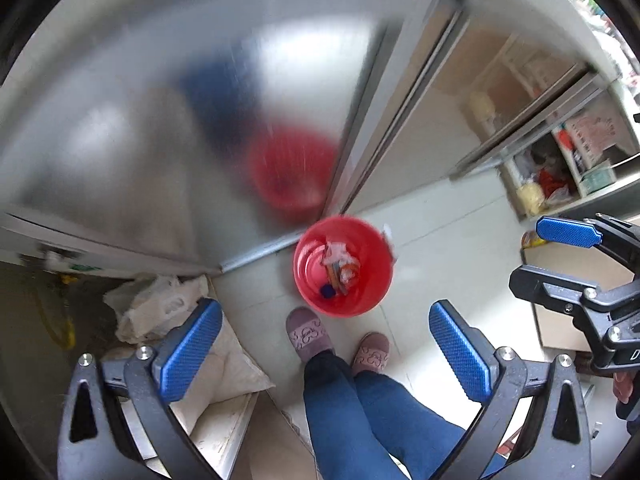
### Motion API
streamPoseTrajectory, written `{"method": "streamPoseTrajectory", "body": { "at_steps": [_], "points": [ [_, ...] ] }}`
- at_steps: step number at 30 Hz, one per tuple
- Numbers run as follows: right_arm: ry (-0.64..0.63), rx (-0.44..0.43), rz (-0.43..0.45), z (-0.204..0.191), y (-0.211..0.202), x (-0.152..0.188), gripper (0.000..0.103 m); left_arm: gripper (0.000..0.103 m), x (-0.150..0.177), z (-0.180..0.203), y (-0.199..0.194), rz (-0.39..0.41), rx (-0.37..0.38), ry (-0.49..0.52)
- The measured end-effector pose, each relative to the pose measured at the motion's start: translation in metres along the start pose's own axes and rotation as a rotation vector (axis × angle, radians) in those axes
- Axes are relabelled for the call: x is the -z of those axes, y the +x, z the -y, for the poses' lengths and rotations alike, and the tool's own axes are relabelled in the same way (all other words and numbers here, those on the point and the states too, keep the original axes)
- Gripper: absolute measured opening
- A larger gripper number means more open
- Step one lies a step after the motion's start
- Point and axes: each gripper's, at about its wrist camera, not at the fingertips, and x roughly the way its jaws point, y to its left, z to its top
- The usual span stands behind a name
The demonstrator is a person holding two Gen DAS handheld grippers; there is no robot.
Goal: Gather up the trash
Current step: 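Raise both tools back up to the counter toward the juice bottle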
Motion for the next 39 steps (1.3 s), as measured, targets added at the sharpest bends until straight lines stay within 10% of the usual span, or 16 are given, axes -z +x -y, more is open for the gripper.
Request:
{"method": "streamPoseTrajectory", "body": {
  "at_steps": [9, 19, 39],
  "points": [
    [-0.125, 0.007, 0.183, -0.064, -0.114, -0.042, 0.101, 0.103, -0.024, -0.030, -0.150, 0.202, -0.058, -0.061],
    [-0.300, -0.015, 0.293, -0.149, -0.165, -0.125, 0.102, 0.103, -0.053, -0.124, -0.253, 0.340, -0.157, -0.190],
    [-0.463, -0.045, 0.209, -0.294, -0.105, -0.261, 0.102, 0.103, -0.088, -0.304, -0.277, 0.377, -0.241, -0.431]
  ]
}}
